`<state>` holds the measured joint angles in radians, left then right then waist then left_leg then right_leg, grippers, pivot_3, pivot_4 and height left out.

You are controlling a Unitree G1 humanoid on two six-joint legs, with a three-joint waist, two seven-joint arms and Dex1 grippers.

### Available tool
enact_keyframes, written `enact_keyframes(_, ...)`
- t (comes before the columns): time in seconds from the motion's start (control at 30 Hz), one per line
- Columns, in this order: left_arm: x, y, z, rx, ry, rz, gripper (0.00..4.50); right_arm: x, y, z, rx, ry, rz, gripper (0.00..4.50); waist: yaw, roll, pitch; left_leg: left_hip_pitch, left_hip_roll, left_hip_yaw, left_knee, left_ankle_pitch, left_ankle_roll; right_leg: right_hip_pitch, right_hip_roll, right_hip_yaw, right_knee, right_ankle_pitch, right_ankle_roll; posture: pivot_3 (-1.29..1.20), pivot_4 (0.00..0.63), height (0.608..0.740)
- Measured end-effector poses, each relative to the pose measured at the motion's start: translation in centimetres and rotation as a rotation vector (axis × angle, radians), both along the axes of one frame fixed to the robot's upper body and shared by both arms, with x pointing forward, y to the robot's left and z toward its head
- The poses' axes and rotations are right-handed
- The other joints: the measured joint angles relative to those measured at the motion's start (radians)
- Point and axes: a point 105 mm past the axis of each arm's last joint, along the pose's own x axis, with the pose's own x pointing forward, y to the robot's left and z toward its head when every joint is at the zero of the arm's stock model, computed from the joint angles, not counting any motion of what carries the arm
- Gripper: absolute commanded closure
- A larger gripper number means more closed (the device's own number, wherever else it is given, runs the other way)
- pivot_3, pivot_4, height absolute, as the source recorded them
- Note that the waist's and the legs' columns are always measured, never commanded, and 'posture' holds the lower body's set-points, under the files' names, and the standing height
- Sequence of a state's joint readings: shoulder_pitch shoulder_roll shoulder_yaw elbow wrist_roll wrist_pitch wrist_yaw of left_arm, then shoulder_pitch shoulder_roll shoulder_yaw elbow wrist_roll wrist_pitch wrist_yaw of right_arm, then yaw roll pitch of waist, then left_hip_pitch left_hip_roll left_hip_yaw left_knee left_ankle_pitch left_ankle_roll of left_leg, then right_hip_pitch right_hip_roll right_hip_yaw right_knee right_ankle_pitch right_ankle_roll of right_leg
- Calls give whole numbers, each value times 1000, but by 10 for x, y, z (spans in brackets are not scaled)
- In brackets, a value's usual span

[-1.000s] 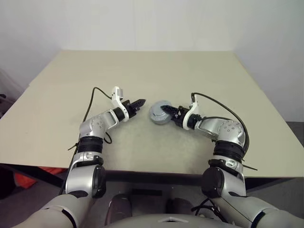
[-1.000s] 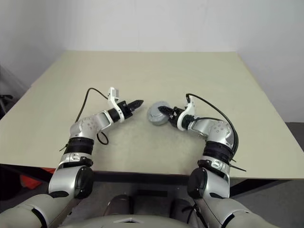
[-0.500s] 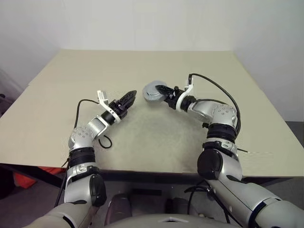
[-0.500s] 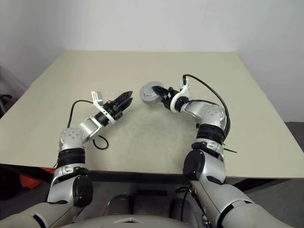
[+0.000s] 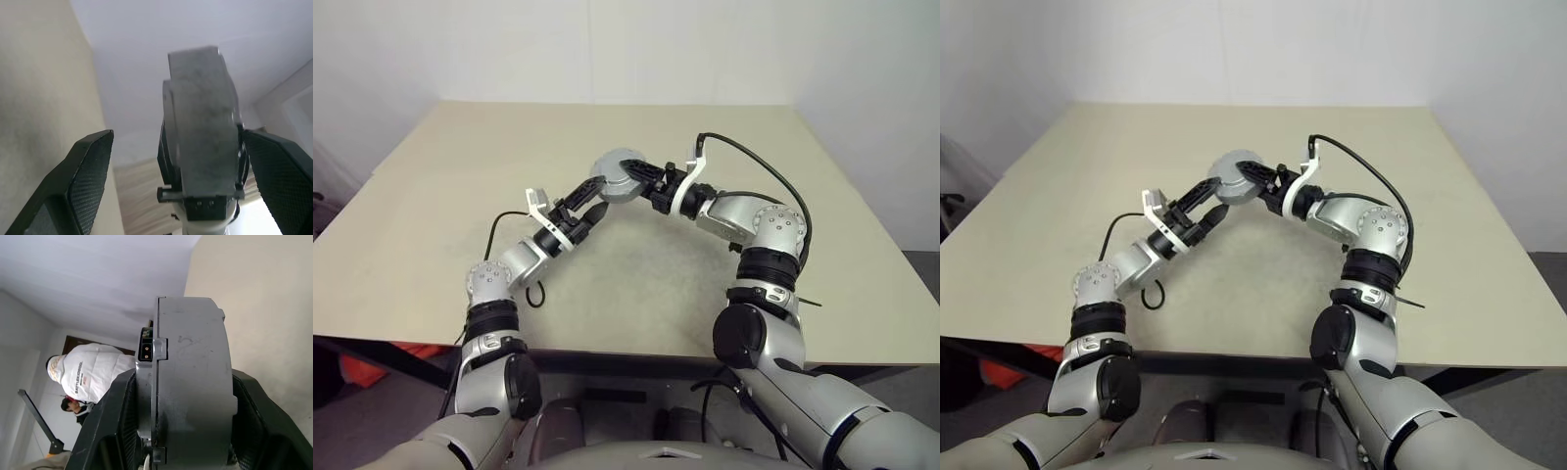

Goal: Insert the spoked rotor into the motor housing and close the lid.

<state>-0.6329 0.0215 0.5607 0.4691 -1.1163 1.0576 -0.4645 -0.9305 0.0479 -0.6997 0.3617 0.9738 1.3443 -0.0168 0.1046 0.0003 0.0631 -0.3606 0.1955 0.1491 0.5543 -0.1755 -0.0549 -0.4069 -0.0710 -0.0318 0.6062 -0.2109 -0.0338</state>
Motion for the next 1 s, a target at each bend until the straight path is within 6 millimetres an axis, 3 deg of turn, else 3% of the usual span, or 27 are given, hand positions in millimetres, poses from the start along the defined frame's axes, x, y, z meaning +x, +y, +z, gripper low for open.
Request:
enact_keyframes(0.33, 4, -9, 8, -23, -31, -18, 60, -6, 8, 2, -8, -7, 33, 2405, 1, 0, 0, -4, 1, -1, 7, -1, 2, 0, 0, -1, 1, 1, 2, 0, 0, 740)
enact_keyframes(0.43, 3, -11, 8, -22, -36, -20, 666, -7, 10, 0, -17, 0, 37, 2405, 1, 0, 0, -5, 1, -1, 8, -1, 2, 0, 0, -1, 1, 2, 3, 0, 0, 740)
enact_keyframes(0.6, 2, -11, 10, -45, -49, -26, 2288, -8, 7, -7, -15, 15, 29, 2405, 2, 0, 0, -6, 1, -1, 9, -1, 2, 0, 0, -1, 1, 3, 3, 0, 0, 740)
enact_keyframes(1.0, 3, -10, 12, -58, -48, -19, 2292, -7, 9, -3, -32, -10, 22, 2405, 3, 0, 0, -6, 1, -1, 10, -1, 2, 0, -1, -1, 1, 3, 4, 0, 0, 740)
